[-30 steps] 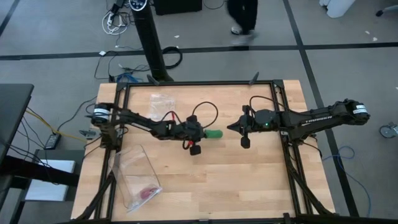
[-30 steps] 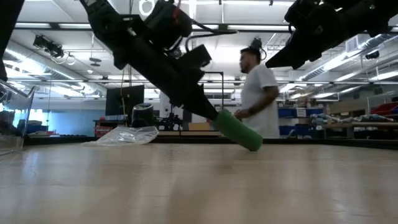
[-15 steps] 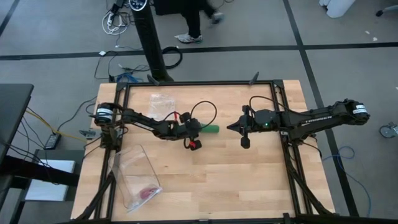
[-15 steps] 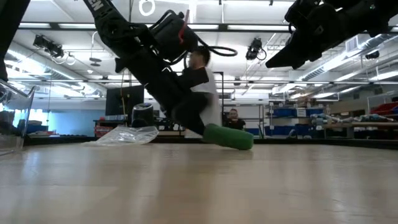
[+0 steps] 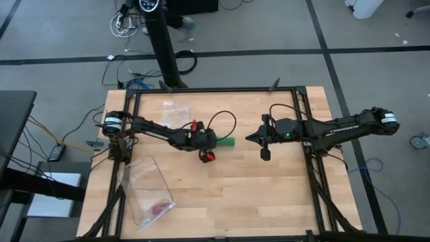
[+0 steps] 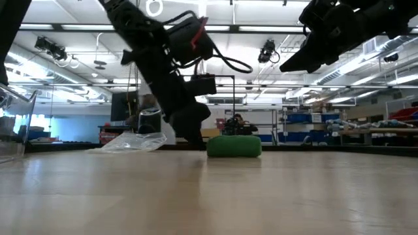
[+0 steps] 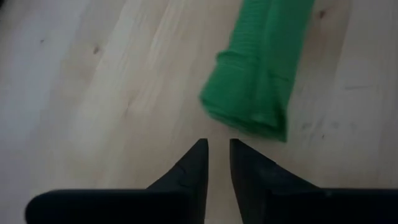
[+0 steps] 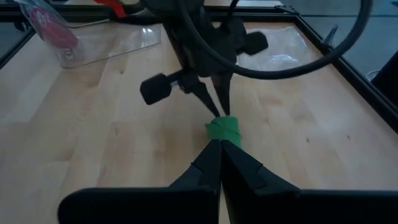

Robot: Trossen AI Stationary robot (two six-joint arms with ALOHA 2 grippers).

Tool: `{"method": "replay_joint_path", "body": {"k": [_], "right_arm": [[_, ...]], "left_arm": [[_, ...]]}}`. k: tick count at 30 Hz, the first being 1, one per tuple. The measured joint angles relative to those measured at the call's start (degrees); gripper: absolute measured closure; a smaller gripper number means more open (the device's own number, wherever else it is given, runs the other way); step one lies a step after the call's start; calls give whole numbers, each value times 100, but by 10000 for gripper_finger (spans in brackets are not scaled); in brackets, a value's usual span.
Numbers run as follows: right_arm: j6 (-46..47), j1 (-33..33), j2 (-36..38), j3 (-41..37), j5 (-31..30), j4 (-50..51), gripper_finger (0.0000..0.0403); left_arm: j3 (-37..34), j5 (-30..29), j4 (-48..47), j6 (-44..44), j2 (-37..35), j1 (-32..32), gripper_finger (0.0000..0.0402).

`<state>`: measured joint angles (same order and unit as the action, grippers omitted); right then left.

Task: Roll bandage
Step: Prepare the transparent zip bag

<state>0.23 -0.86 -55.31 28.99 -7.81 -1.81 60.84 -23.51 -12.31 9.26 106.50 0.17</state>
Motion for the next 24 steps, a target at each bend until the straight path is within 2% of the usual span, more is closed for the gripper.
{"method": "replay_joint_path", "body": {"k": [8,13,15,19,24], "right_arm": [[2,-4,-2,0,2,147,394],[-21,-4,-2,0,190,188,394],[-38,-9,-1,0,224,166,394],[-92,-9,-22,0,308,154,394],[-138,-9,-317,0,341,31,393]], "left_arm": [[1190,-811,-2708,0,-5,-322,301],[1103,-1180,-3871,333,-7,-527,293],[850,-1184,-3886,455,-7,-592,293],[194,-1182,-3301,529,-171,-697,293],[-739,-1183,-2047,605,-1014,-830,293]]}}
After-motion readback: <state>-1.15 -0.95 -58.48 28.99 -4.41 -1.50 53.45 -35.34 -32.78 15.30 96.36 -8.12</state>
